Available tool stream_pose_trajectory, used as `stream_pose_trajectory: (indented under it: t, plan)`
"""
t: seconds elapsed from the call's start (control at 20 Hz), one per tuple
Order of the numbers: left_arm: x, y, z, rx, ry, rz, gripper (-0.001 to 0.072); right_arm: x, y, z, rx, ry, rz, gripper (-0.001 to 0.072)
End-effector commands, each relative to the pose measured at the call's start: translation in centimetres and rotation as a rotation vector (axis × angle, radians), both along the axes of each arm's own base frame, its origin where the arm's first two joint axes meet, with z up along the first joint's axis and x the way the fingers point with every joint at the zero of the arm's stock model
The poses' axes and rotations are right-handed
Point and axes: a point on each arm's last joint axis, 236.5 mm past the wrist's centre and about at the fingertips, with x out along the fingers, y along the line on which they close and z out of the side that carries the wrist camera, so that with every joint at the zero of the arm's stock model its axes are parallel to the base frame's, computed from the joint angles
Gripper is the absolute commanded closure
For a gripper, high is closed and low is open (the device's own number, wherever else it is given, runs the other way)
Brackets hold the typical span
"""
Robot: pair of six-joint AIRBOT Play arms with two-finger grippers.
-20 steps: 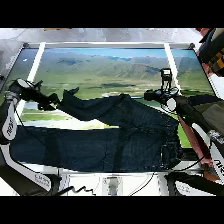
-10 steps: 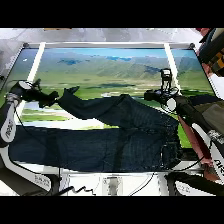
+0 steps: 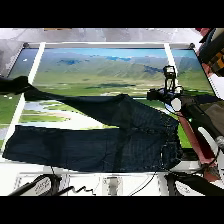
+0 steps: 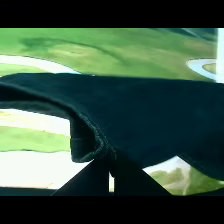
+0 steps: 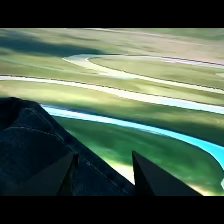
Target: Fold the clothes and pants, and hang the long-sleeved shirts on hangers.
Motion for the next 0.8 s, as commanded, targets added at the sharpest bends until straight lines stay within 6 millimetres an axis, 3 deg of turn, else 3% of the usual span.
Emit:
stream_pose_trajectory:
  t: [0.0, 0.1, 0.2, 0.35, 0.45, 0.55, 0.75]
  plan:
    - [-5.5, 2.8, 4.6, 0.220, -0.054, 0.059, 0.0679, -1.2, -0.2, 0.8, -0.009, 0.022, 0.006, 0.0325]
    - [-6.5, 4.7, 4.7, 0.305, -0.031, 0.099, 0.0679, -1.9, -0.2, 0.7, -0.012, 0.046, 0.009, 0.0325]
    - [-6.2, 5.2, 3.2, 0.304, 0.012, 0.099, 0.0679, -2.4, -0.3, 0.2, -0.016, 0.075, 0.011, 0.0325]
    - [-4.5, 5.8, -2.6, 0.256, 0.140, 0.083, 0.0679, -2.7, -0.3, 0.0, -0.019, 0.092, 0.012, 0.0325]
    - [-2.1, 8.1, -6.8, 0.290, 0.194, 0.101, 0.0679, -2.7, -0.3, -0.1, -0.019, 0.094, 0.012, 0.0325]
    - [1.5, 10.5, -10.4, 0.323, 0.181, 0.131, 0.0679, -2.7, -0.3, -0.1, -0.019, 0.093, 0.012, 0.0325]
    - [8.2, 13.1, -16.5, 0.246, 0.086, 0.318, 0.0679, -2.2, -0.3, 0.4, -0.015, 0.067, 0.010, 0.0325]
